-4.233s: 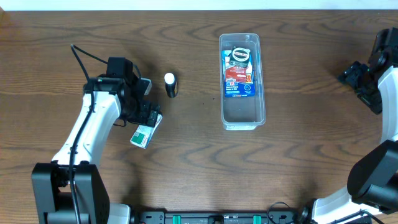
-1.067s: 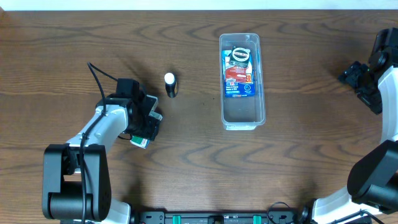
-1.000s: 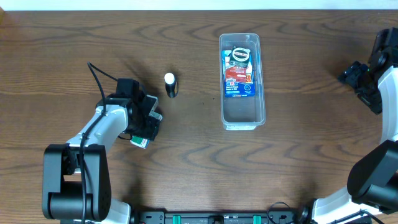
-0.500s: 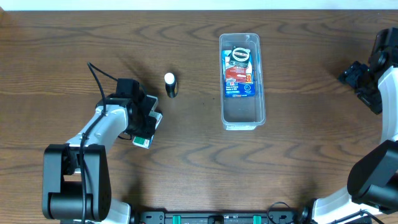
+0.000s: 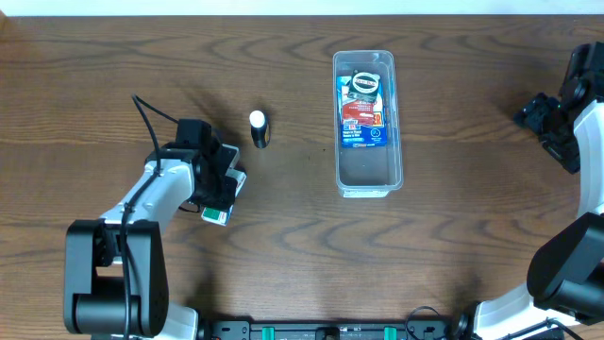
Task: Pack container
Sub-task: 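Close left gripper on the white-green box and lift it, then carry the white box over the container and lower it inside, then open left gripper and move it back toward the bottle, then grasp the dark bottle with white cap using left gripper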
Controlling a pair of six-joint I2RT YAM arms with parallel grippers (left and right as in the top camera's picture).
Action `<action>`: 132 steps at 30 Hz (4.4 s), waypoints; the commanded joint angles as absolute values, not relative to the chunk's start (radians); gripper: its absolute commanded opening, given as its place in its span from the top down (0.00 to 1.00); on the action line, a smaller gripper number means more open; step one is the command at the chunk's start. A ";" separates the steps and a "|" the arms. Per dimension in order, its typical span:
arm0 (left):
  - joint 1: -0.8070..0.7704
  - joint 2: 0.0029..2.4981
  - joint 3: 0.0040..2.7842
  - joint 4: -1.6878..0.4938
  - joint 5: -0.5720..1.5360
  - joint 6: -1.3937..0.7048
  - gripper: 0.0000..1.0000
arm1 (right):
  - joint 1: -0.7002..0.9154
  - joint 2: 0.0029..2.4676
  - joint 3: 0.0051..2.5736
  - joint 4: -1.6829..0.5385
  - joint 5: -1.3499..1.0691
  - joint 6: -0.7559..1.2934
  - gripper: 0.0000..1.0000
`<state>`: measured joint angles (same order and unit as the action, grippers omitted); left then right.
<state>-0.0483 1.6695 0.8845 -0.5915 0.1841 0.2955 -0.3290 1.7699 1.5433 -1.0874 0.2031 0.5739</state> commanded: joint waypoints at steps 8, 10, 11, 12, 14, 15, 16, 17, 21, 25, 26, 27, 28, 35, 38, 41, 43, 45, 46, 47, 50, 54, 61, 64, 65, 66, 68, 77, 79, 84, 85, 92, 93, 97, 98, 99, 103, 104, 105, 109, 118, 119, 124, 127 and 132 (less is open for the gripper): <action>-0.047 1.444 0.995 -0.727 0.203 0.197 0.55 | -0.333 1.775 1.541 -1.089 0.220 0.590 0.01; -0.055 1.377 1.005 -0.745 0.238 0.181 0.55 | -0.333 1.775 1.541 -1.089 0.220 0.590 0.01; -0.062 1.335 1.006 -0.748 0.265 0.175 0.55 | -0.333 1.775 1.541 -1.089 0.220 0.590 0.01; -0.069 1.304 1.006 -0.747 0.285 0.168 0.54 | -0.333 1.775 1.541 -1.089 0.220 0.590 0.01; -0.090 1.238 1.006 -0.742 0.324 0.145 0.54 | -0.333 1.775 1.541 -1.089 0.220 0.590 0.01; -0.103 1.207 1.006 -0.735 0.337 0.129 0.55 | -0.333 1.775 1.541 -1.089 0.220 0.590 0.01; -0.120 1.172 1.006 -0.724 0.354 0.107 0.54 | -0.333 1.775 1.541 -1.089 0.220 0.590 0.01; -0.136 1.145 1.006 -0.712 0.371 0.088 0.55 | -0.333 1.775 1.541 -1.089 0.220 0.590 0.01; -0.220 1.047 1.006 -0.612 0.463 -0.002 0.54 | -0.333 1.775 1.541 -1.089 0.220 0.590 0.01; -0.331 0.996 1.006 -0.451 0.487 -0.096 0.54 | -0.333 1.775 1.541 -1.089 0.220 0.590 0.01; -0.358 0.995 1.006 -0.413 0.487 -0.112 0.54 | -0.333 1.775 1.541 -1.089 0.220 0.590 0.01; -0.389 0.998 1.006 -0.372 0.487 -0.121 0.54 | -0.333 1.775 1.541 -1.089 0.220 0.590 0.01; -0.416 1.004 1.006 -0.338 0.486 -0.126 0.54 | -0.333 1.775 1.541 -1.089 0.220 0.590 0.01; -0.590 1.129 1.006 -0.086 0.478 -0.137 0.54 | -0.333 1.775 1.541 -1.089 0.220 0.590 0.01; -0.633 1.224 1.006 0.034 0.478 -0.137 0.54 | -0.333 1.775 1.541 -1.089 0.220 0.590 0.01; -0.653 1.329 1.006 0.160 0.471 -0.137 0.54 | -0.333 1.775 1.541 -1.089 0.220 0.590 0.01; -0.654 1.391 1.006 0.228 0.441 -0.163 0.54 | -0.333 1.775 1.541 -1.089 0.220 0.590 0.01; -0.654 1.454 1.006 0.295 0.403 -0.199 0.54 | -0.333 1.775 1.541 -1.089 0.220 0.590 0.01; -0.654 1.477 1.006 0.319 0.392 -0.205 0.53 | -0.333 1.775 1.541 -1.089 0.220 0.590 0.01; -0.654 1.503 1.006 0.343 0.378 -0.212 0.54 | -0.333 1.775 1.541 -1.089 0.220 0.590 0.01; -0.654 1.559 1.006 0.369 0.303 -0.301 0.54 | -0.333 1.775 1.541 -1.089 0.220 0.590 0.01; -0.654 1.604 1.006 0.365 0.213 -0.395 0.48 | -0.333 1.775 1.541 -1.089 0.220 0.590 0.01; -0.659 1.643 1.006 0.353 0.188 -0.455 0.49 | -0.333 1.775 1.541 -1.089 0.220 0.590 0.01; -0.668 1.646 1.006 0.336 0.170 -0.456 0.49 | -0.333 1.775 1.541 -1.089 0.220 0.590 0.01; -0.672 1.646 1.006 0.330 0.159 -0.455 0.49 | -0.333 1.775 1.541 -1.089 0.220 0.590 0.01; -0.675 1.646 1.006 0.330 0.154 -0.455 0.49 | -0.333 1.775 1.541 -1.089 0.220 0.590 0.01; -0.682 1.646 1.006 0.331 0.154 -0.455 0.49 | -0.333 1.775 1.541 -1.089 0.220 0.590 0.01; -0.686 1.621 1.007 0.332 0.155 -0.451 0.49 | -0.333 1.775 1.541 -1.089 0.220 0.590 0.01; -0.683 1.595 1.010 0.331 0.150 -0.427 0.49 | -0.333 1.775 1.541 -1.089 0.220 0.590 0.01; -0.660 1.465 1.011 0.241 0.041 -0.389 0.24 | -0.333 1.775 1.541 -1.089 0.220 0.590 0.01; -0.652 1.440 1.011 0.207 0.016 -0.388 0.21 | -0.333 1.775 1.541 -1.089 0.220 0.590 0.01; -0.548 1.275 1.011 -0.076 -0.173 -0.375 0.02 | -0.333 1.775 1.541 -1.089 0.220 0.590 0.01; -0.529 1.264 1.011 -0.111 -0.177 -0.375 0.02 | -0.333 1.775 1.541 -1.089 0.220 0.590 0.01; -0.439 1.261 1.011 -0.235 -0.174 -0.379 0.02 | -0.333 1.775 1.541 -1.089 0.220 0.590 0.01; -0.417 1.266 1.011 -0.260 -0.165 -0.379 0.02 | -0.333 1.775 1.541 -1.089 0.220 0.590 0.01; -0.398 1.271 1.015 -0.286 -0.158 -0.378 0.02 | -0.333 1.775 1.541 -1.089 0.220 0.590 0.01; -0.341 1.296 1.056 -0.380 -0.157 -0.330 0.02 | -0.333 1.775 1.541 -1.089 0.220 0.590 0.01; -0.332 1.306 1.078 -0.408 -0.152 -0.304 0.02 | -0.333 1.775 1.541 -1.089 0.220 0.590 0.01; -0.323 1.324 1.110 -0.445 -0.132 -0.274 0.02 | -0.333 1.775 1.541 -1.089 0.220 0.590 0.01; -0.294 1.443 1.301 -0.672 -0.070 -0.240 0.02 | -0.333 1.775 1.541 -1.089 0.220 0.590 0.01; -0.281 1.703 1.596 -0.918 -0.071 -0.218 0.02 | -0.333 1.775 1.541 -1.089 0.220 0.590 0.01; -0.279 1.722 1.599 -0.916 -0.070 -0.218 0.02 | -0.333 1.775 1.541 -1.089 0.220 0.590 0.01; -0.279 1.798 1.599 -0.908 -0.071 -0.216 0.02 | -0.333 1.775 1.541 -1.089 0.220 0.590 0.01; -0.278 1.837 1.599 -0.885 -0.070 -0.179 0.02 | -0.333 1.775 1.541 -1.089 0.220 0.590 0.01; -0.278 1.882 1.599 -0.828 -0.070 -0.126 0.02 | -0.333 1.775 1.541 -1.089 0.220 0.590 0.01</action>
